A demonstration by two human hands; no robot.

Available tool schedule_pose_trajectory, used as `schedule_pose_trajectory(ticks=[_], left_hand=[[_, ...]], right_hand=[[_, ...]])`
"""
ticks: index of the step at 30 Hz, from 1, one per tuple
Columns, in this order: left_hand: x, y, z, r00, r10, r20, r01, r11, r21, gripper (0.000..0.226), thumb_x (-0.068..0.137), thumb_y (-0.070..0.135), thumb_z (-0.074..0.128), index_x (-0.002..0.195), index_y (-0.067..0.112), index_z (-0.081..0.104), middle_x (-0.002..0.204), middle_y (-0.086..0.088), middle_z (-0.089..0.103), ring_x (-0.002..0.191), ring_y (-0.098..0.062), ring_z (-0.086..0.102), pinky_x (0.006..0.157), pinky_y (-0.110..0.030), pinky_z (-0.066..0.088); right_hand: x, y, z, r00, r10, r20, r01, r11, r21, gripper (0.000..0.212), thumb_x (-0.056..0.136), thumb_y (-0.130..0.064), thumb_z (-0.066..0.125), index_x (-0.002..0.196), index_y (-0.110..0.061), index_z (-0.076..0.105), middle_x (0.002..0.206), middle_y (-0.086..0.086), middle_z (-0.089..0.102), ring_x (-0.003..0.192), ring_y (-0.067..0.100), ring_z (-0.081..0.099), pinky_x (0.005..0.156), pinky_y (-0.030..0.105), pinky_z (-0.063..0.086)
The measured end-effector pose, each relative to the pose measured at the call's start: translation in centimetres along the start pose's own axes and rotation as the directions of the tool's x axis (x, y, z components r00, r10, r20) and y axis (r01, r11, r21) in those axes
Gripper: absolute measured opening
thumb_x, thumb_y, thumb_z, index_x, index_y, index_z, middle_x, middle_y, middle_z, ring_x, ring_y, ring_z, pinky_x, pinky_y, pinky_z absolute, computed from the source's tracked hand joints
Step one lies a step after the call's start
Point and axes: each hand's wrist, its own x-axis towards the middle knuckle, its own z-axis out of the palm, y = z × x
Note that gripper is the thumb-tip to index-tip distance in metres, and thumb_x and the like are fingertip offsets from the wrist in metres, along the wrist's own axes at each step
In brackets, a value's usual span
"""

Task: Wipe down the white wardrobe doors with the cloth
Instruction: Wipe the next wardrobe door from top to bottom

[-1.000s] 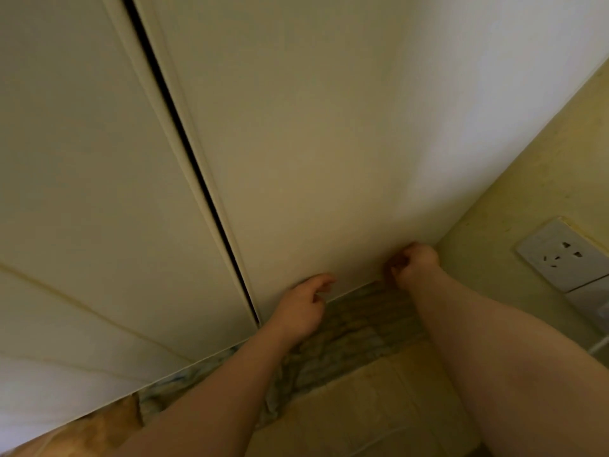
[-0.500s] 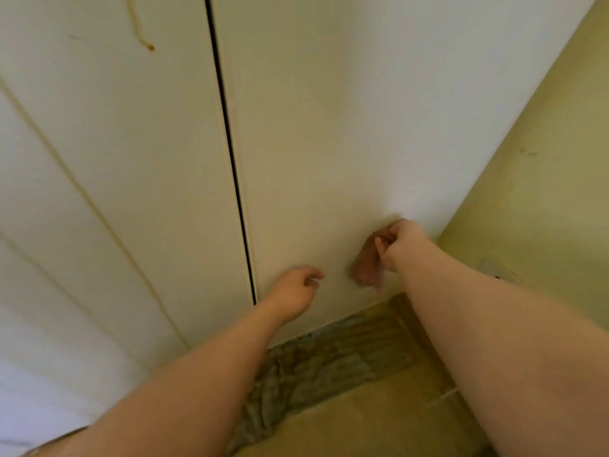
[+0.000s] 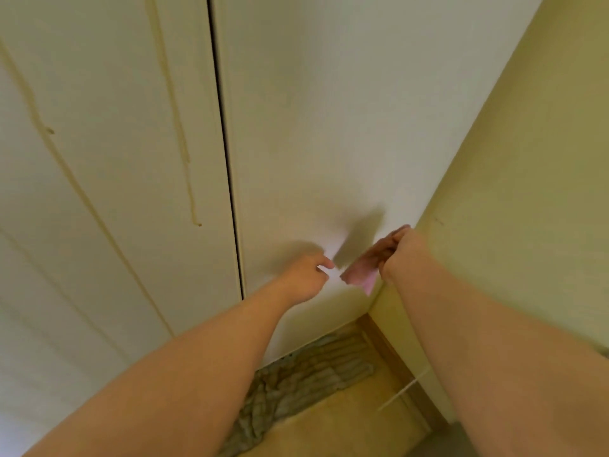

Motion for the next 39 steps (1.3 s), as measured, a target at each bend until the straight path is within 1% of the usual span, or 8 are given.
schedule_pose_trajectory(ticks=[6, 10, 17, 25, 30, 32, 35, 39], left_hand=[[-5.7, 12.3, -4.7, 1.000, -0.009, -0.030, 0.010, 1.000, 0.026, 0.037, 0.094, 0.003, 0.038, 0.125, 0.014, 0.055, 0.129, -0.013, 0.055, 0.099, -0.022, 0.055, 0.076, -0.021, 0.039], [-10.6, 22.9, -9.0, 0.991, 0.051, -0.128, -0.043, 0.997, 0.065, 0.036, 0.096, 0.007, 0.038, 0.126, 0.016, 0.055, 0.128, -0.010, 0.056, 0.103, -0.025, 0.058, 0.081, -0.024, 0.042], [-19.3, 37.3, -16.2, 0.858, 0.237, -0.455, -0.177, 0.969, 0.172, 0.030, 0.094, 0.008, 0.043, 0.120, 0.016, 0.057, 0.113, -0.010, 0.061, 0.099, -0.025, 0.061, 0.088, -0.039, 0.052], [-29.6, 45.9, -25.9, 0.418, 0.663, -0.621, -0.171, 0.729, 0.663, 0.033, 0.096, 0.010, 0.042, 0.126, 0.017, 0.053, 0.129, 0.003, 0.049, 0.117, -0.013, 0.046, 0.087, -0.018, 0.034], [-34.6, 48.5, -32.6, 0.095, 0.849, -0.520, 0.074, 0.515, 0.854, 0.037, 0.077, 0.000, 0.063, 0.113, 0.009, 0.064, 0.113, -0.006, 0.063, 0.104, -0.027, 0.061, 0.089, -0.037, 0.044], [-36.6, 49.3, -35.1, 0.136, 0.858, -0.495, 0.224, 0.460, 0.859, 0.045, 0.080, 0.005, 0.063, 0.124, 0.009, 0.057, 0.129, -0.010, 0.055, 0.122, -0.030, 0.052, 0.103, -0.044, 0.036], [-38.5, 50.4, -39.0, 0.317, 0.790, -0.524, 0.416, 0.381, 0.826, 0.065, 0.098, 0.030, 0.041, 0.151, 0.015, 0.008, 0.159, -0.004, -0.004, 0.146, -0.025, -0.007, 0.117, -0.043, -0.003], [-40.4, 53.0, -43.2, 0.228, 0.827, -0.513, 0.454, 0.376, 0.808, 0.066, 0.099, 0.034, 0.035, 0.152, 0.020, -0.003, 0.159, 0.001, -0.014, 0.145, -0.019, -0.017, 0.115, -0.041, -0.010]], right_hand=[[-6.2, -8.2, 1.9, 0.992, 0.119, 0.042, -0.117, 0.992, -0.042, 0.064, 0.079, 0.005, 0.034, 0.017, -0.012, 0.032, 0.029, -0.010, 0.031, 0.017, 0.005, 0.027, 0.024, 0.015, 0.021], [-13.9, -16.0, 4.3, 0.981, 0.145, 0.127, -0.147, 0.989, 0.008, 0.038, 0.085, -0.001, 0.038, 0.052, -0.018, 0.047, 0.030, -0.013, 0.040, 0.022, 0.002, 0.035, 0.034, 0.015, 0.030], [-27.4, -27.5, 9.9, 0.910, 0.045, 0.412, 0.030, 0.984, -0.173, 0.022, 0.080, -0.003, 0.042, 0.063, -0.012, 0.053, 0.059, 0.001, 0.050, 0.063, 0.017, 0.047, 0.064, 0.030, 0.039], [-41.5, -34.2, 16.3, 0.650, -0.296, 0.699, 0.458, 0.888, -0.050, 0.012, 0.088, -0.008, 0.046, 0.090, -0.011, 0.058, 0.072, 0.002, 0.056, 0.068, 0.016, 0.052, 0.065, 0.030, 0.044], [-47.3, -35.3, 20.6, 0.463, -0.519, 0.719, 0.701, 0.710, 0.062, 0.006, 0.092, -0.019, 0.049, 0.093, -0.021, 0.054, 0.084, -0.003, 0.058, 0.071, 0.009, 0.054, 0.059, 0.023, 0.040], [-49.0, -35.5, 22.3, 0.354, -0.617, 0.703, 0.802, 0.587, 0.111, 0.004, 0.094, -0.026, 0.048, 0.093, -0.024, 0.051, 0.085, -0.006, 0.057, 0.074, 0.005, 0.054, 0.060, 0.018, 0.039], [-51.1, -35.7, 24.6, 0.214, -0.743, 0.634, 0.898, 0.405, 0.171, 0.008, 0.095, -0.031, 0.046, 0.096, -0.024, 0.050, 0.090, -0.007, 0.058, 0.081, 0.009, 0.058, 0.060, 0.014, 0.038], [-53.4, -37.4, 28.4, 0.061, -0.834, 0.548, 0.915, 0.266, 0.303, 0.010, 0.094, -0.039, 0.045, 0.096, -0.031, 0.051, 0.092, -0.008, 0.062, 0.083, 0.010, 0.060, 0.073, 0.024, 0.048]])
